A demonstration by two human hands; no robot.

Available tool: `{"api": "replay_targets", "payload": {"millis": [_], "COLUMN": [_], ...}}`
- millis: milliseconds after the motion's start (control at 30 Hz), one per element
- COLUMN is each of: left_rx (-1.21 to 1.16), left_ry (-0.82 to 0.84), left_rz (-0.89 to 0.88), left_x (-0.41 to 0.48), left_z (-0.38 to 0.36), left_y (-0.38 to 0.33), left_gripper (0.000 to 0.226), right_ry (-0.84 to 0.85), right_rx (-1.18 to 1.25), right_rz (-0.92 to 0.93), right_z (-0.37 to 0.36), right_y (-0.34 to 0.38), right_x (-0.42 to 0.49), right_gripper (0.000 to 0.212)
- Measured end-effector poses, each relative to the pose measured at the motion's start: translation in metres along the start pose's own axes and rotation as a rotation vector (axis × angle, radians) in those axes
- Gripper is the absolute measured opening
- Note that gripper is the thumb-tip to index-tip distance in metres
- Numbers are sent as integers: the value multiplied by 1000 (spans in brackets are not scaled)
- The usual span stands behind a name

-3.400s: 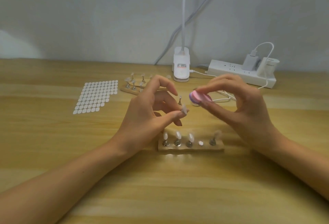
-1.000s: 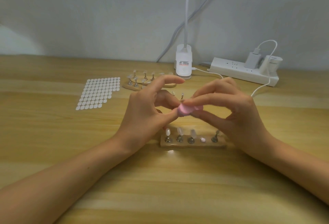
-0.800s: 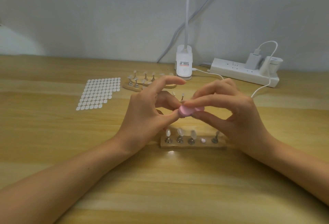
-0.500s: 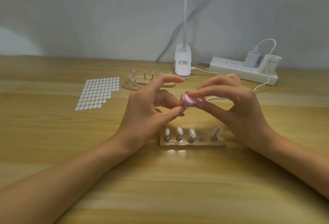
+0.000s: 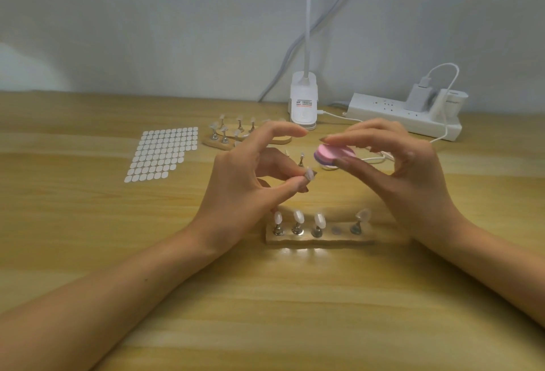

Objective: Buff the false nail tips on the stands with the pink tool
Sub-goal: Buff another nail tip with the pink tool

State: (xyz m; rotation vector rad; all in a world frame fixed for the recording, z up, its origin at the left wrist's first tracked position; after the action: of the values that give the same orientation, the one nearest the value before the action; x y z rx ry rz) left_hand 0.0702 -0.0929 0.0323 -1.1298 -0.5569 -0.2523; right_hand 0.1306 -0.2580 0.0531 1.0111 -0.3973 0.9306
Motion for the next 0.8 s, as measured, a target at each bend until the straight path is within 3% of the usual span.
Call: {"api": "replay_targets", "payload": {"millis": [133,433,567,667,800], "left_rx": [28,54,58,41,48], "left_ry": [12,18,19,12,27], "left_rz": [-28,-53,-74,-42,-77], "left_x": [1,1,1,1,1], "left_z": [-1,-1,-2,-1,-3], "left_y": [-3,-5,-8,-5,-8], "left_gripper": [49,49,48,49,49], "right_ry": [76,64,100,57,107], "right_rx": [-44,-58,-74,-44,-60], "right_rz": [101,91,176,79,159], "right_z": [-11,-8,-13,-7,-14], "right_y": [11,9,16,9,16], "right_x": [-5,-3,-5,-2,-5], "right_gripper": [22,20,19,20,20]}}
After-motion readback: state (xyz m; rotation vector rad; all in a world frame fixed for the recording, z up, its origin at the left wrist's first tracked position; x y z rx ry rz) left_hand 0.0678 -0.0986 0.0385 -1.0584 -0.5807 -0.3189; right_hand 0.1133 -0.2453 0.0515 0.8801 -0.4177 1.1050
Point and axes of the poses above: each hand's wrist, its own x-axis towards the middle knuckle, its own z-axis out of the back of the hand, y = z × x, the point moved 7 cm from there along x, towards the middle knuckle, and after that the axes turned 3 degrees about -z, right-handed, at the moved point
